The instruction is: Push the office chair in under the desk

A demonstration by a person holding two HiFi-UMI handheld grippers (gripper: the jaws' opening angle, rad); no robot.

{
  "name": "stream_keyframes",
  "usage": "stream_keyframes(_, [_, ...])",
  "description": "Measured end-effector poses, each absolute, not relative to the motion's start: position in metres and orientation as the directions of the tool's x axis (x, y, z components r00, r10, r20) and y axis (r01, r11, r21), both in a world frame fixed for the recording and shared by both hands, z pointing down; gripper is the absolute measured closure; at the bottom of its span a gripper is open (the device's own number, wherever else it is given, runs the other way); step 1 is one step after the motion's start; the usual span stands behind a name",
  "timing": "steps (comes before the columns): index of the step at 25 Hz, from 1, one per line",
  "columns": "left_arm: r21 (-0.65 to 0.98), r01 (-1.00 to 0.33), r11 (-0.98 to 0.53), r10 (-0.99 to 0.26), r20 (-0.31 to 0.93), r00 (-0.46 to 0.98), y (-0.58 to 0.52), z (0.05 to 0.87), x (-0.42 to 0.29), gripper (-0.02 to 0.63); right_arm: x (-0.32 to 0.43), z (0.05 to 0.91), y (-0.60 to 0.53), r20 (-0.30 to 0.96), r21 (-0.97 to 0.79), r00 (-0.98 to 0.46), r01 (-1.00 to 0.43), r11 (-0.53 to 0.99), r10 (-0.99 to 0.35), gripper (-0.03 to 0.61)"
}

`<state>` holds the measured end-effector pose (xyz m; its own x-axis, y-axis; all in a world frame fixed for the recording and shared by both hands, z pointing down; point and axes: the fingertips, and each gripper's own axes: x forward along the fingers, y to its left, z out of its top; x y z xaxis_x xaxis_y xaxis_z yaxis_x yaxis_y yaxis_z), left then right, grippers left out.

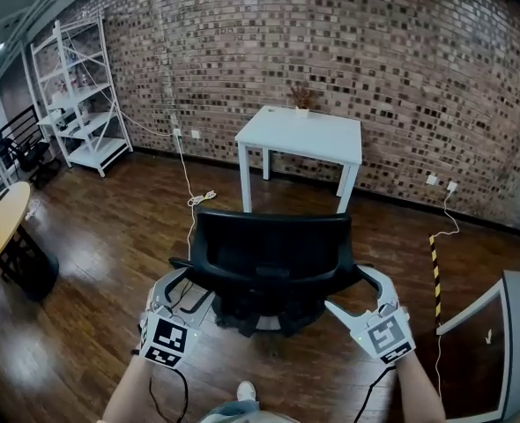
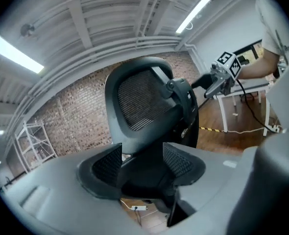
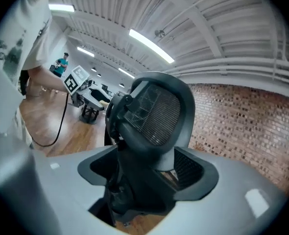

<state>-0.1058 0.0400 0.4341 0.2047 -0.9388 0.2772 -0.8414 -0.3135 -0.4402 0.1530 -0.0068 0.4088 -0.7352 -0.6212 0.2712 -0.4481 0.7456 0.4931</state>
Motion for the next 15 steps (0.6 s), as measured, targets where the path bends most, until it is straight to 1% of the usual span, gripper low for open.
stream_keyframes(2, [-0.471, -0.802, -0.367, -0.918, 0.326, 0.228, 0.033, 0.442, -0.116, 0.329, 0.157, 0.414, -0.016, 0.315, 0.524, -0.721, -0.410, 0.747, -0.617, 0.229])
stream_keyframes(5, [-0.470, -0.749, -0.467, -0.867, 0.410, 0.284, 0.021, 0.455, -0.126, 0.299, 0.162, 0.428, -0.032, 0.405, 0.532, -0.700, -0.343, 0.774, -0.589, 0.205])
stream_keyframes(7, [-0.481, -0.700, -0.527, -0.828, 0.477, 0.296, 0.015, 0.466, -0.132, 0.293, 0.164, 0.440, -0.043, 0.463, 0.526, -0.684, -0.299, 0.796, -0.563, 0.187])
stream_keyframes(10, [-0.500, -0.630, -0.595, -0.778, 0.554, 0.296, 0.006, 0.479, -0.137, 0.284, 0.166, 0.460, -0.057, 0.549, 0.534, -0.638, -0.230, 0.813, -0.541, 0.179])
stream_keyframes(13, [-0.541, -0.581, -0.608, -0.771, 0.577, 0.269, -0.005, 0.486, -0.140, 0.282, 0.166, 0.480, -0.070, 0.612, 0.561, -0.576, -0.166, 0.811, -0.542, 0.179])
stream_keyframes(15, [-0.597, -0.519, -0.612, -0.771, 0.596, 0.224, -0.012, 0.493, -0.142, 0.284, 0.164, 0.490, -0.078, 0.629, 0.576, -0.554, -0.141, 0.806, -0.546, 0.179])
